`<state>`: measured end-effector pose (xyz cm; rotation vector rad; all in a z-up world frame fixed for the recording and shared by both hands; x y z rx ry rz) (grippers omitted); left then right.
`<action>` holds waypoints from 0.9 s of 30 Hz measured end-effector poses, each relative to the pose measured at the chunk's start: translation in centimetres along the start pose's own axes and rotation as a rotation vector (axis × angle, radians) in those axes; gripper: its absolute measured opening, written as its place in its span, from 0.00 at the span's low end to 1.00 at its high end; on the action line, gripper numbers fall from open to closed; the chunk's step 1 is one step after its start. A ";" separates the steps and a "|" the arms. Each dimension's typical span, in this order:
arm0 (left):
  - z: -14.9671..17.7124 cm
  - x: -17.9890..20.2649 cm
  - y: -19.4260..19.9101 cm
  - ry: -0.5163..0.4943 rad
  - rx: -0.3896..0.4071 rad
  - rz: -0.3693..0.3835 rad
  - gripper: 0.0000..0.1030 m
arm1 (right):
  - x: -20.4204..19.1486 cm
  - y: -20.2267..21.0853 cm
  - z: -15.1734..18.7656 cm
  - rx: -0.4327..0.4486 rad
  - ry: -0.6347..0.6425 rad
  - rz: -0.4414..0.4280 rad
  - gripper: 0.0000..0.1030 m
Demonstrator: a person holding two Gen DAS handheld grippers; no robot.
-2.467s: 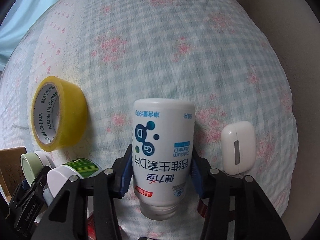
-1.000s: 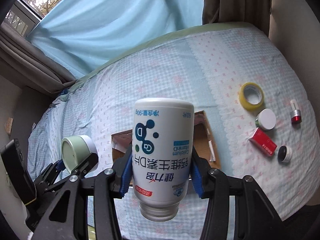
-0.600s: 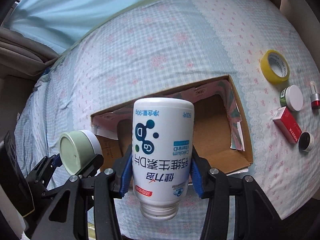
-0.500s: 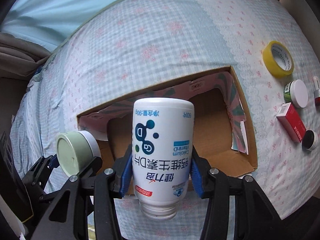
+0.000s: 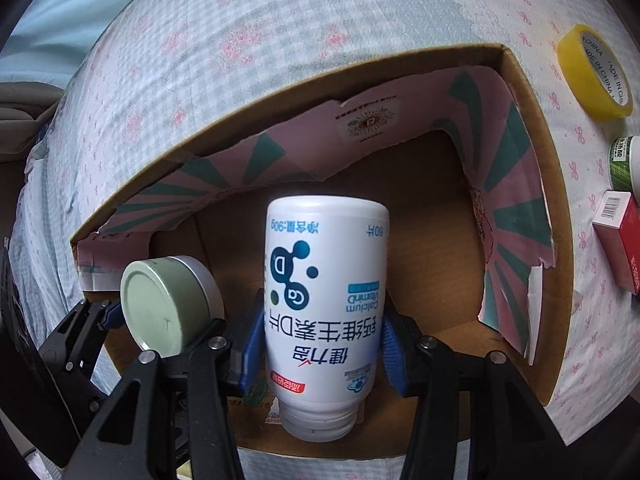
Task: Organize rigid objects
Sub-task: 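Carry both into the cardboard box and open both tools to release them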
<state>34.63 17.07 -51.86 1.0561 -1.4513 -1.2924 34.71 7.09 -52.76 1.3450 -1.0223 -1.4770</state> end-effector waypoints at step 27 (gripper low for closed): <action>3.4 -1.9 11.4 0.133 0.135 -0.004 1.00 | -0.1 8.2 3.4 0.174 -0.041 -0.064 1.00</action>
Point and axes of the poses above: each gripper's, at about its wrist camera, not at the fingertips, and y roughly against the way its jaws point, x to its right, z to its underside, the point moved 7 cm from there along -y, roughly the way its jaws point, and after that the axes turned 12 degrees about y, right-handed, at the moved point
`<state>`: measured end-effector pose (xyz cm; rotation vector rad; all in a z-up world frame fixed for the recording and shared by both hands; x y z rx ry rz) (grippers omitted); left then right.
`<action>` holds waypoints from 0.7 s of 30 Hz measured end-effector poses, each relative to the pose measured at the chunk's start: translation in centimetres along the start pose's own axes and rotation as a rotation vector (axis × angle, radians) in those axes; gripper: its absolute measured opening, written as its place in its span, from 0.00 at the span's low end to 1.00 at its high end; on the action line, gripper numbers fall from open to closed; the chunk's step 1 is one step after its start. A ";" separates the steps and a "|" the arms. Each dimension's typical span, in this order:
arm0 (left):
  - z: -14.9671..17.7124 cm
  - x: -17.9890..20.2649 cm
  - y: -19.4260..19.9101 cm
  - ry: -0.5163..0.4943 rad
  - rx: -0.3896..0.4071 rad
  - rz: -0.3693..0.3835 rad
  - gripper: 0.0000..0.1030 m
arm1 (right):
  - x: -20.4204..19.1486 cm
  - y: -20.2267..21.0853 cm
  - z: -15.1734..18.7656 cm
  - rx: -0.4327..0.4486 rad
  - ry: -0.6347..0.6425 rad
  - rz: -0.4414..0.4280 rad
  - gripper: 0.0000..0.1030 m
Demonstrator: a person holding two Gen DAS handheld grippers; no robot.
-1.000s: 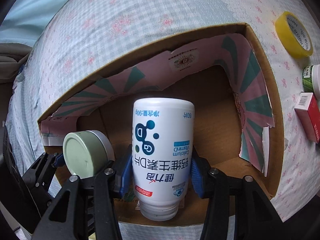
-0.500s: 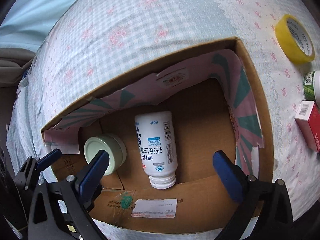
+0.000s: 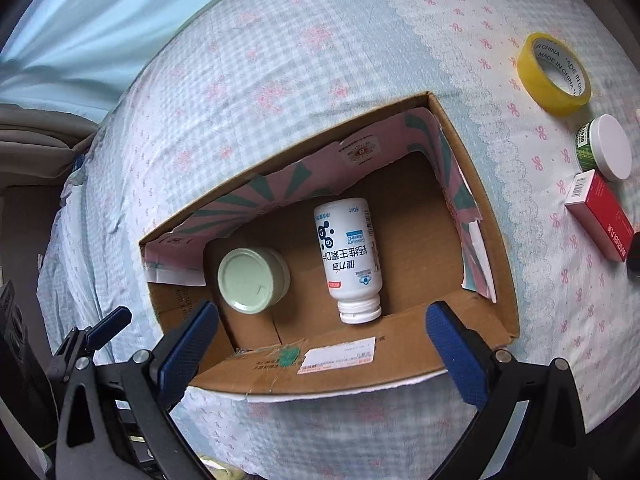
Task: Organize rigid objects
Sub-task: 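Carry both into the cardboard box and open both tools to release them, then lift both tools away from the box toward the remaining objects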
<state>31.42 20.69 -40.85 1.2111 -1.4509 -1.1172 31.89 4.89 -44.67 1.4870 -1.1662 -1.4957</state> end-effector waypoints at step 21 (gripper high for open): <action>5.8 10.0 14.3 0.048 0.224 0.090 1.00 | 2.8 18.6 9.0 0.193 0.131 0.245 1.00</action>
Point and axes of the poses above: each gripper's, at about its wrist camera, not at the fingertips, and y roughly against the way its jaws point, x to its right, z to its underside, the point moved 7 cm from there along -y, roughly the way its jaws point, and after that the axes turned 12 degrees about y, right-handed, at the moved point
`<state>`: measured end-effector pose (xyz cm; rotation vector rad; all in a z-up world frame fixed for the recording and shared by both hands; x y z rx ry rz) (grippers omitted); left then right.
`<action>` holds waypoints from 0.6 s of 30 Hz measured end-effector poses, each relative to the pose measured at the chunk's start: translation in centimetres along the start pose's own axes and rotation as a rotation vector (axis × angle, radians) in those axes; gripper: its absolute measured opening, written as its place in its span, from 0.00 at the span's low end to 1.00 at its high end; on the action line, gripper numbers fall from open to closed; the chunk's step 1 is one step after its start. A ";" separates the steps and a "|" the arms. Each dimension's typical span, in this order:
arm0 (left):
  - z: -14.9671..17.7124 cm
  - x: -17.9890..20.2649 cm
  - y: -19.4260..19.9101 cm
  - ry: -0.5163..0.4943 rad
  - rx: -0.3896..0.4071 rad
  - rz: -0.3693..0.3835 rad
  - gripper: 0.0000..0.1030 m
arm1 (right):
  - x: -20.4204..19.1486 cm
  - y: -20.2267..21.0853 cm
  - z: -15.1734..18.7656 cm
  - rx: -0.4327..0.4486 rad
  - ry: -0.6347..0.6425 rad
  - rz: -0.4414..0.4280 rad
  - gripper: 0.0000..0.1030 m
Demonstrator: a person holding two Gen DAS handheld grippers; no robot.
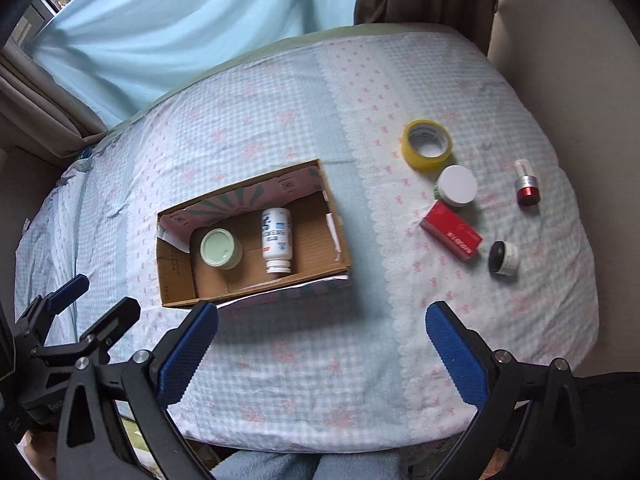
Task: Organize rigid objects
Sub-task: 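Lift both tools away from the box toward the remaining objects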
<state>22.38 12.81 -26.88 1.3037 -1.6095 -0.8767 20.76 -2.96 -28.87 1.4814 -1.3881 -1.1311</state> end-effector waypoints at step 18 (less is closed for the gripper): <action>2.1 19.9 -6.2 0.147 0.007 -0.068 1.00 | 24.5 0.8 1.2 0.016 0.027 0.068 1.00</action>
Point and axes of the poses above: each gripper's, at about its wrist camera, not at the fingertips, and y roughly against the way its jaws point, x to its right, z to its underside, the point moved 7 cm from there along -y, roughly the way its jaws point, and after that the axes turned 12 degrees about y, right-handed, at the moved point
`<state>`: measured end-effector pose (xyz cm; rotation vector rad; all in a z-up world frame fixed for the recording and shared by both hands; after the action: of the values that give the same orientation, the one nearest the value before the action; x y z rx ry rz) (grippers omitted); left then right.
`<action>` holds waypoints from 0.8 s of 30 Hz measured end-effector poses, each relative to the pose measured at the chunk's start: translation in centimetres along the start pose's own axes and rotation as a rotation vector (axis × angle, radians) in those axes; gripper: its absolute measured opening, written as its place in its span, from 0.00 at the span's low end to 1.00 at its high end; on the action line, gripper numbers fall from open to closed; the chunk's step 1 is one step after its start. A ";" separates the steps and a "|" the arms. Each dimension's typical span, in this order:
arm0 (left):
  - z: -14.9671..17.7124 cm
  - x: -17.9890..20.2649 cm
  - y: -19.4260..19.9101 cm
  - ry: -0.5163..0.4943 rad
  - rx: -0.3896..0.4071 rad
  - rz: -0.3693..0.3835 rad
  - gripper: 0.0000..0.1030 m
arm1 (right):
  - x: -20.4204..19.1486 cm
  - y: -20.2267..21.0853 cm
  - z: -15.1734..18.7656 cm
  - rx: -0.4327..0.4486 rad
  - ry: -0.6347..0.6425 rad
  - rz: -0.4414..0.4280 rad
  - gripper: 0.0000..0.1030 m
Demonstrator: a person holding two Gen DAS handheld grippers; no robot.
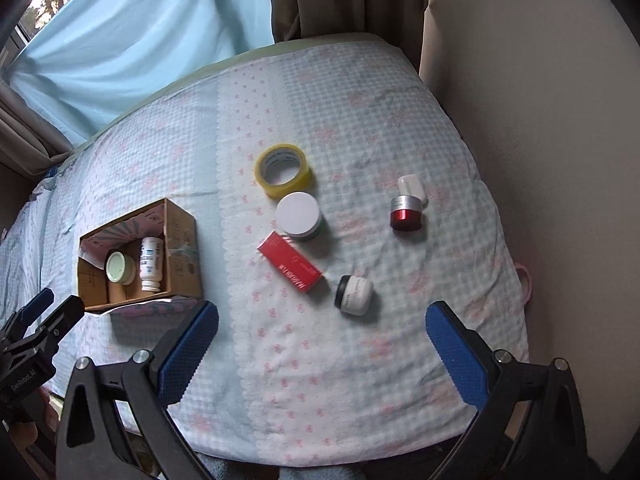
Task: Organize rigid objects
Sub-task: 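Lift both tools away from the box toward the remaining objects, then grasp the red box with the left tool while the right tool grasps the red-silver jar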
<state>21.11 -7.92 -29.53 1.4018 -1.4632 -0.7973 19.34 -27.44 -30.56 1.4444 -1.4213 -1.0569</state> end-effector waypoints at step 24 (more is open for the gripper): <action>2.4 8.1 -22.5 0.332 -0.342 -0.118 0.99 | 13.9 -16.1 -3.9 -0.195 -0.111 -0.066 1.00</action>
<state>28.09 -19.30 -49.50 1.2922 -0.9479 -0.8002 28.03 -41.05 -44.89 1.3167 -1.3148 -1.2973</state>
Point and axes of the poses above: each gripper's, at about its wrist camera, not at the fingertips, and y roughly against the way its jaws point, x to its right, z to its underside, the point moved 7 cm from there along -y, roughly the way its jaws point, and after that the axes turned 12 degrees about y, right-handed, at the moved point
